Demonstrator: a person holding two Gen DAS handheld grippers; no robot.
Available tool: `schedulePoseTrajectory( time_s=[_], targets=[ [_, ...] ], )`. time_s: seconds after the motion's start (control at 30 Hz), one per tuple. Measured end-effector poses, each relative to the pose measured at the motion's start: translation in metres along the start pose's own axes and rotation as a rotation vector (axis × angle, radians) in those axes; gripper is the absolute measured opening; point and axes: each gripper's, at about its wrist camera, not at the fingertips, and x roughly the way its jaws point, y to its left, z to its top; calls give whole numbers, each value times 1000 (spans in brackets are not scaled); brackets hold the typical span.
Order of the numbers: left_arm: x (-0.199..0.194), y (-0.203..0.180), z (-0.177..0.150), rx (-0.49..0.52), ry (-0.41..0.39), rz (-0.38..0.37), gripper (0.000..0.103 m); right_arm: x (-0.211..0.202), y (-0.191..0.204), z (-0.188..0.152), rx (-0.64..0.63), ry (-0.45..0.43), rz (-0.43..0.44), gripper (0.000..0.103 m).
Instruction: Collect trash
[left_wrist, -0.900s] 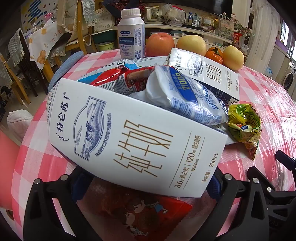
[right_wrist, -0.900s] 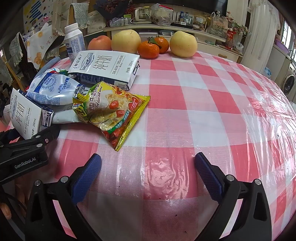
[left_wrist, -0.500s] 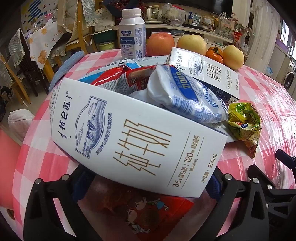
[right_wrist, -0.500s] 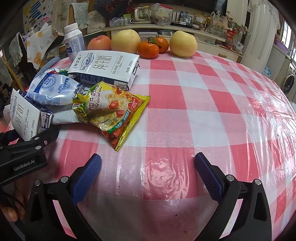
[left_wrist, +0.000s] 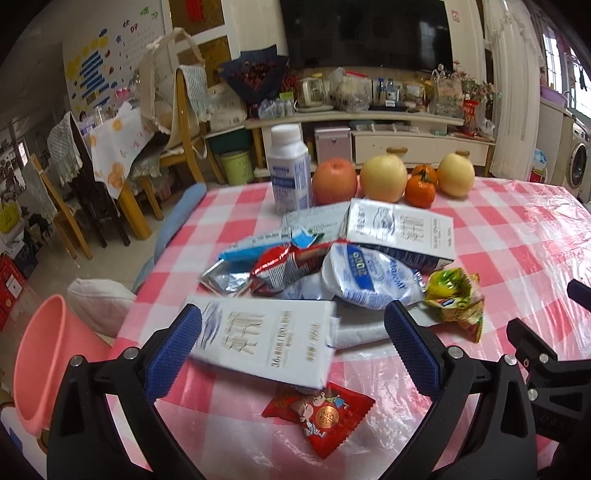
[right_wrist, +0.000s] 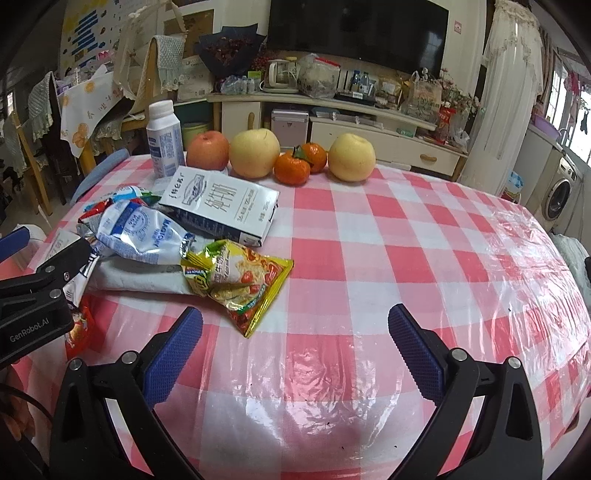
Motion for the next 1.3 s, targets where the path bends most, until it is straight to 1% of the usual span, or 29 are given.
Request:
schedulePoseTrajectory(
  time_s=[0.07,0.2,0.4,0.57,0.8,1.07,1.3],
  targets=[
    [-9,2,3,2,-21,-5,100,-8,0,3,0,-34,0,99],
    [-26,7,3,-9,-58,-22,100,-20,1,8,4,-69,7,99],
    [-43,19,5,-59,-88,-61,100,-39,2,13,14,-136,32,99],
    [-51,29,5,-96,-104,-65,100,-53,3,16,20,-181,49,99],
    [-57,43,6,-151,-109,-88,100,-58,7,16,12,-196,48,99],
    [-59,46,7,-164,-109,-88,100,-63,5,15,16,-215,52,99],
    [-60,48,6,-176,-104,-94,100,-64,5,15,14,-213,51,99]
  ],
)
